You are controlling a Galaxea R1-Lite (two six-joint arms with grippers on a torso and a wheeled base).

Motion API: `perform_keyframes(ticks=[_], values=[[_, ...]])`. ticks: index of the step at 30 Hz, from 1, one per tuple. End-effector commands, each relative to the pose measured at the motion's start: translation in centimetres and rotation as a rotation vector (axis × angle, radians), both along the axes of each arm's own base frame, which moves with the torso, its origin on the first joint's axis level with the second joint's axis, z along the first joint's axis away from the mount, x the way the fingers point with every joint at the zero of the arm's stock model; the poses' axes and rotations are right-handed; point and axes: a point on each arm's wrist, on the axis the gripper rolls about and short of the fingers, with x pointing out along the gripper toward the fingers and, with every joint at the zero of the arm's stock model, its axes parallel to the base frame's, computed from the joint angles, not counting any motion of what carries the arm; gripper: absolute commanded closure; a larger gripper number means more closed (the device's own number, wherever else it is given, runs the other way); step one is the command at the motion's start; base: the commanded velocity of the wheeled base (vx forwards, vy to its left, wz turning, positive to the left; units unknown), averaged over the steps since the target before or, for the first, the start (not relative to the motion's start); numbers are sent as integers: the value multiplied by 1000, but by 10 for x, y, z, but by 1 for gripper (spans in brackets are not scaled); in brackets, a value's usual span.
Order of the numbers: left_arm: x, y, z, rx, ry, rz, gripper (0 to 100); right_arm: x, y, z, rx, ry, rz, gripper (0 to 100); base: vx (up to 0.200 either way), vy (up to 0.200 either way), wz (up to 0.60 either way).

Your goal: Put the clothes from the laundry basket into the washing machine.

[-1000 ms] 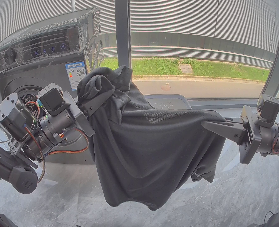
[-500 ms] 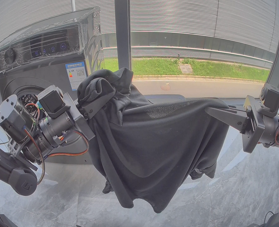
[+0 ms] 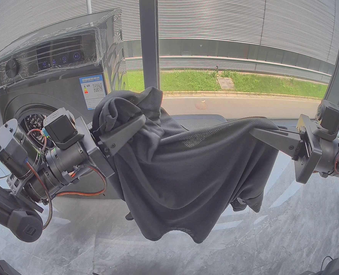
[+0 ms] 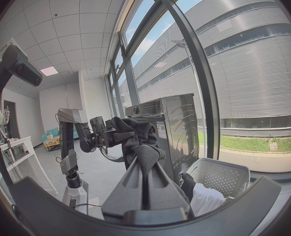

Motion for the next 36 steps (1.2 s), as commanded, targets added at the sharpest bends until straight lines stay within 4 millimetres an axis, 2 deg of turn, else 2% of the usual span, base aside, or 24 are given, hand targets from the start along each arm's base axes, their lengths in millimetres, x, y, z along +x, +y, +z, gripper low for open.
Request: perform_keyframes(ticks=[1, 13, 15, 18, 19, 20, 21, 24, 28, 30, 36], values=[[-5, -4, -1, 2, 4, -24, 0, 1, 0, 1, 2, -5, 1, 100, 0, 0, 0], [-7, -8, -2, 1, 11, -37, 0, 3, 2, 9, 14, -26, 2, 100, 0, 0, 0], [-11, -9, -10, 23, 34, -52, 0, 3, 2, 10, 17, -30, 8, 100, 0, 0, 0], [-29, -15, -32, 87, 105, -143, 0, 0, 3, 11, 20, -38, 20, 100, 0, 0, 0], [-29, -15, -32, 87, 105, -143, 0, 0, 3, 11, 20, -38, 20, 100, 0, 0, 0], [-39, -15, -46, 134, 135, -207, 0, -3, 3, 13, 24, -45, 28, 100, 0, 0, 0], [-42, -14, -53, 166, 132, -225, 0, -5, 3, 13, 24, -46, 36, 100, 0, 0, 0], [-41, -15, -66, 240, 112, -268, 0, -9, 6, 14, 27, -50, 62, 100, 0, 0, 0], [-36, -15, -73, 259, 121, -300, 0, -20, 13, 17, 35, -65, 149, 100, 0, 0, 0], [-31, -14, -78, 268, 137, -296, 0, -33, 20, 15, 32, -60, 229, 100, 0, 0, 0], [-27, -7, -75, 258, 127, -284, 0, -55, 25, -10, -14, 2, 330, 100, 0, 0, 0]])
